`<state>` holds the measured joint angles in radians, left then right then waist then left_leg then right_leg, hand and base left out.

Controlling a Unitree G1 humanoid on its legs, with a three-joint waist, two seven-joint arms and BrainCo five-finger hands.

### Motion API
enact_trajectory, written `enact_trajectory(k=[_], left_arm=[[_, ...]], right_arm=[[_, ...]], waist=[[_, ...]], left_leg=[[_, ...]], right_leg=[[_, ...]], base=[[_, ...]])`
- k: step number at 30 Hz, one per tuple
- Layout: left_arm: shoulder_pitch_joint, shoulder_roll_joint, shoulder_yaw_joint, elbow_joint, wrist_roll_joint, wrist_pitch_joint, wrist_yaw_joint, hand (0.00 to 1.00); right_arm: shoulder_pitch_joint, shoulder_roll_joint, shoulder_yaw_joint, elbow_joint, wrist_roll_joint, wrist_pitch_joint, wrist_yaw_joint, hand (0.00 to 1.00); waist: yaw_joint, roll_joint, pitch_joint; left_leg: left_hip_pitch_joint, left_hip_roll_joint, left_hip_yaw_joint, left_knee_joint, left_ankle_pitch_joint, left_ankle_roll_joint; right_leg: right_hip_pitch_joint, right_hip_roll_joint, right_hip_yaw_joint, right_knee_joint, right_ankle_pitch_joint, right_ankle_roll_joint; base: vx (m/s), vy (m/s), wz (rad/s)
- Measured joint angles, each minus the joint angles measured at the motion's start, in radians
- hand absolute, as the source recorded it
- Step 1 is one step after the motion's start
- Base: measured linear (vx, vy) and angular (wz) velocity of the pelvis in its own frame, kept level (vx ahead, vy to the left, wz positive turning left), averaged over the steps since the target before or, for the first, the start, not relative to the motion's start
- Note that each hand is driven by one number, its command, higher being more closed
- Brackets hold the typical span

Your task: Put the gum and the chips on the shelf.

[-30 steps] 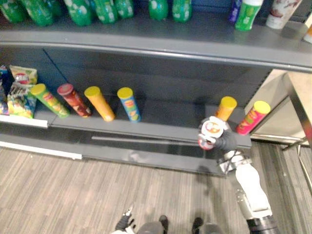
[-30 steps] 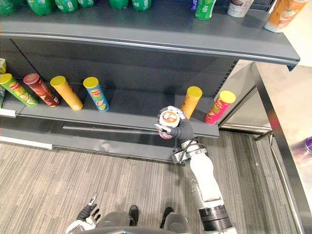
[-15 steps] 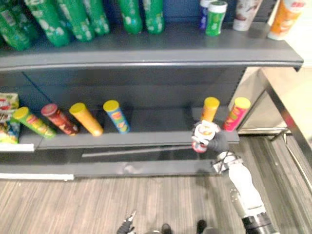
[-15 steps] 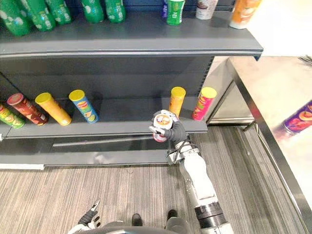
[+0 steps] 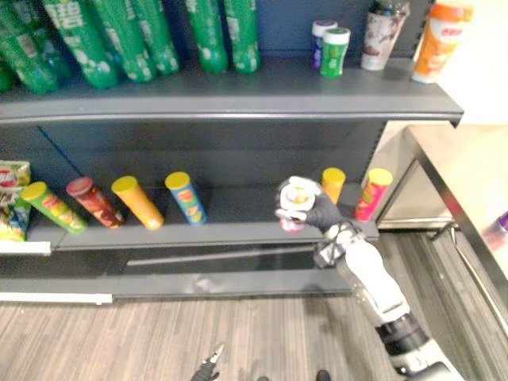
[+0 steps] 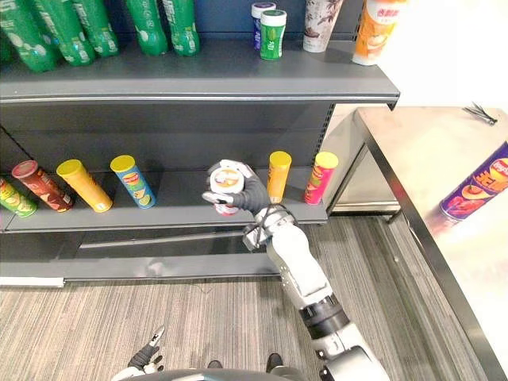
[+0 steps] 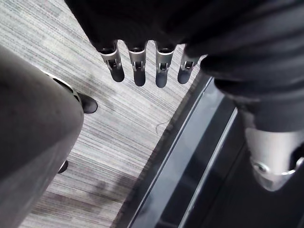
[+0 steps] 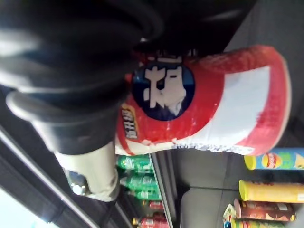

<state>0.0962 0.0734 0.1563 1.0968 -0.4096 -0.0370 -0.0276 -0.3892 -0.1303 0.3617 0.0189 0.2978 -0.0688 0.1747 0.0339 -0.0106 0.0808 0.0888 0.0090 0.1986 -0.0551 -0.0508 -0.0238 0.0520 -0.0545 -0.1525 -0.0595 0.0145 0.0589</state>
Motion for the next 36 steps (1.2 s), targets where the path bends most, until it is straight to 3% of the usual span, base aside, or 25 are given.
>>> enact_trajectory(k=[8,15,21,36], left_arm=[[-0.002,0.0,0.009,-0.001,-0.009,0.005,0.004,0.0],[0.001,0.005,0.027,-0.012,-0.032,0.009,0.017,0.0],[0.007,0.009,0.034,-0.026,-0.059,0.018,0.023,0.0],[-0.021,0.024,-0.043,-0.032,-0.095,0.012,0.025,0.0]], right_arm=[[-0.272,0.027,0.015,0.11,0.074,0.014,-0.02,1.0],[-0.585,0.004,-0.132,0.34,0.107,0.014,-0.129,1.0],[-0.775,-0.054,-0.212,0.526,0.142,0.012,-0.228,1.0],[-0.897,-0.094,-0.342,0.785,0.111,0.016,-0.285,1.0]], waist=[[0.025,-0.018,-0.013],[0.054,-0.03,-0.018],[0.061,-0.046,-0.013],[0.083,-0.058,0.025]], left_leg=[[0.007,0.011,-0.025,-0.013,0.018,0.001],[0.013,0.018,-0.044,-0.037,0.041,0.0],[0.013,0.02,-0.044,-0.038,0.041,0.0],[0.003,0.025,-0.044,-0.038,0.04,-0.001]], right_leg=[[0.024,0.016,-0.02,-0.025,0.011,-0.016],[0.028,0.025,-0.036,-0.028,0.011,-0.017],[0.028,0.027,-0.036,-0.028,0.011,-0.017],[0.021,0.033,-0.034,-0.034,0.011,-0.017]], base=[[-0.03,-0.045,0.09],[-0.04,-0.03,0.08],[-0.01,-0.004,0.0],[0.0,0.0,0.0]])
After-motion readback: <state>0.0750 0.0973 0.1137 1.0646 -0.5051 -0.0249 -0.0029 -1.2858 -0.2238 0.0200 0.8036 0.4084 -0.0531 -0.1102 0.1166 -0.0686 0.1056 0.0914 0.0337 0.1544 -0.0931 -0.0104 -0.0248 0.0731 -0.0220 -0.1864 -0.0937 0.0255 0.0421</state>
